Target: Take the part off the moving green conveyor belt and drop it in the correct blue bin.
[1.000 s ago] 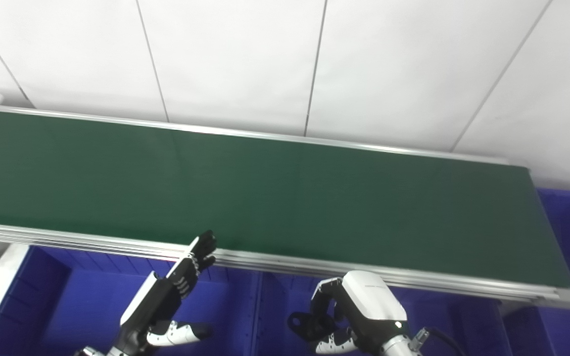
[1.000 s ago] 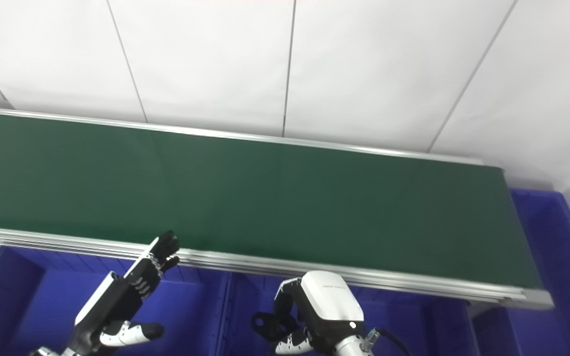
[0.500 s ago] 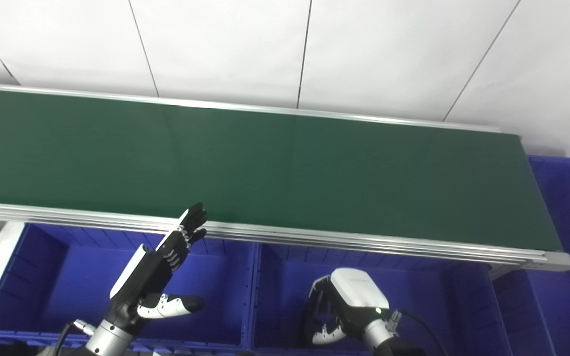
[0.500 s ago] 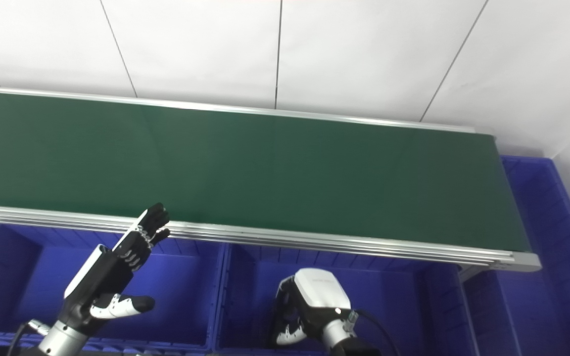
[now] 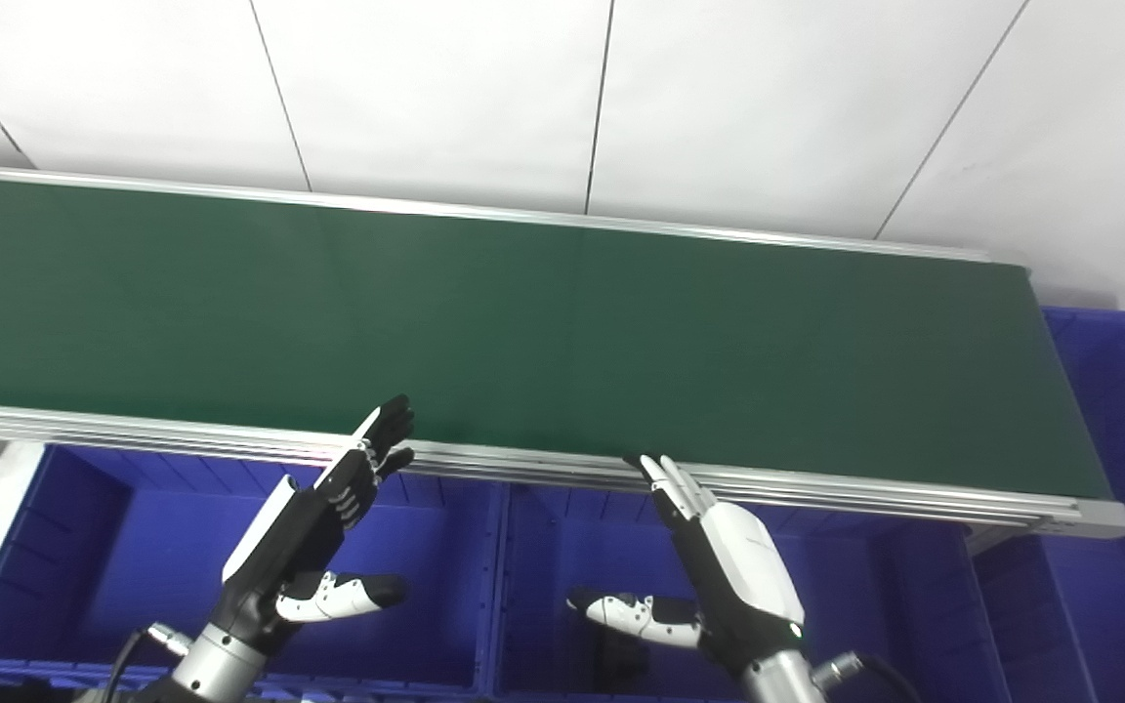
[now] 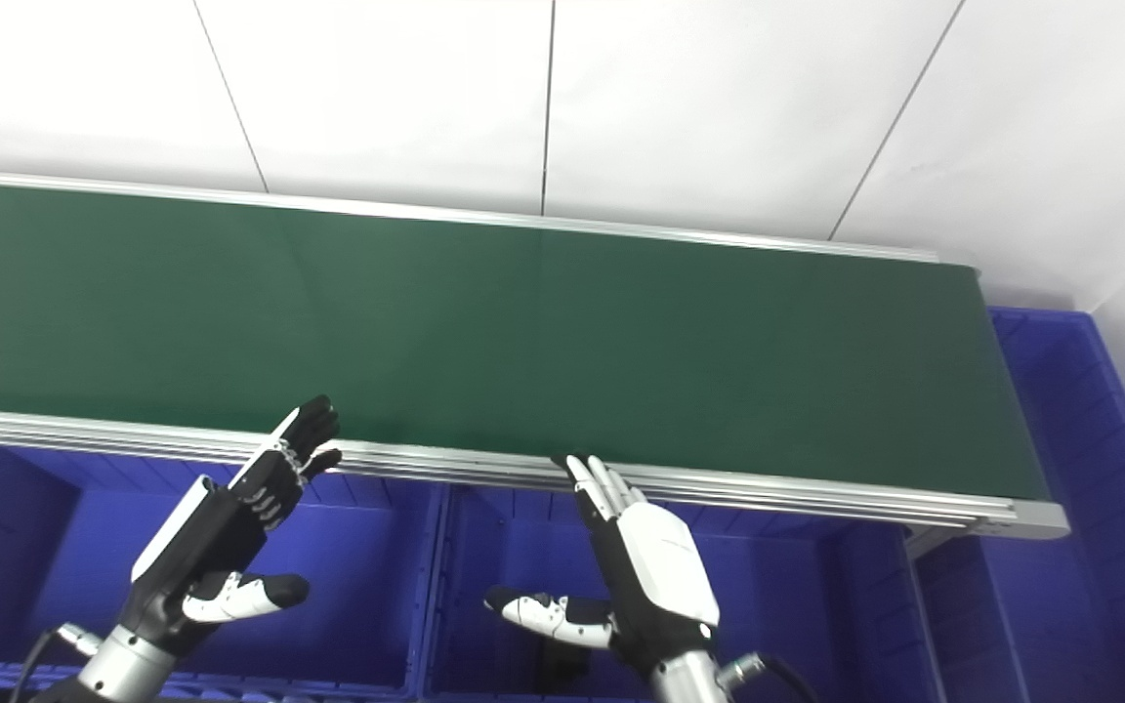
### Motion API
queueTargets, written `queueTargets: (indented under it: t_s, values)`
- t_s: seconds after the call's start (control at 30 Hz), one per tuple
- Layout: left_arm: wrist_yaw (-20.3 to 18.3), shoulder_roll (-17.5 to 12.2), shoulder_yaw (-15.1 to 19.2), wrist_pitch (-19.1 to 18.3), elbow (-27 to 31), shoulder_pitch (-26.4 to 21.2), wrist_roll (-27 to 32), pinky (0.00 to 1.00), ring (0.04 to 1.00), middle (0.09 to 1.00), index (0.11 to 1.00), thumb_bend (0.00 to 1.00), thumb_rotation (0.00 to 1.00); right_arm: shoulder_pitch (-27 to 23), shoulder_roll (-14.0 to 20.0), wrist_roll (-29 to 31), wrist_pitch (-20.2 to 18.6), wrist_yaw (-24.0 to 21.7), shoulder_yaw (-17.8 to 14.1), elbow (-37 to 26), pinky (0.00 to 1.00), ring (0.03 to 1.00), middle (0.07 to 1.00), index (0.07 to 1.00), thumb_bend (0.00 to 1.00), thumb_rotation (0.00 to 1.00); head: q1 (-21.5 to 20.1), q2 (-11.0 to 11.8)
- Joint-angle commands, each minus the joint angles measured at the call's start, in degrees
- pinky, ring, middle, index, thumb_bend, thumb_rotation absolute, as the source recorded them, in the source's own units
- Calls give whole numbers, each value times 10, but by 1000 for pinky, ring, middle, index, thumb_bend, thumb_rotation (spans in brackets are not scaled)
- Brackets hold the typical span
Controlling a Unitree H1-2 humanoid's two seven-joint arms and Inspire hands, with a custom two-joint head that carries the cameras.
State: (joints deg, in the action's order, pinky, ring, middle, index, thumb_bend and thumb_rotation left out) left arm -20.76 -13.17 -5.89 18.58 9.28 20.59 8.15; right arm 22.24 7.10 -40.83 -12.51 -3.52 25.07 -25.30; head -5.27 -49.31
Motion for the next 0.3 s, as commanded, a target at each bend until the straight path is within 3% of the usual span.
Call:
queueTargets:
  t_s: [0.0,0.13,0.27]
  values:
    - [6,-4,-3,-9,28,5,-4,960,1000,1000,978,791,543,24,-11,46,60,31,-7,-25,839,922,942,926,642,469,5,-2]
    - [11,1,-6,-29,49,8,-19,939,1000,1000,978,783,543,49,-19,109,126,64,-19,-11,801,889,922,928,640,552,20,-6]
    - [11,3,-13,-27,57,5,-19,950,1000,1000,982,749,526,59,-19,150,156,67,-32,-5,806,882,916,941,663,667,29,-18]
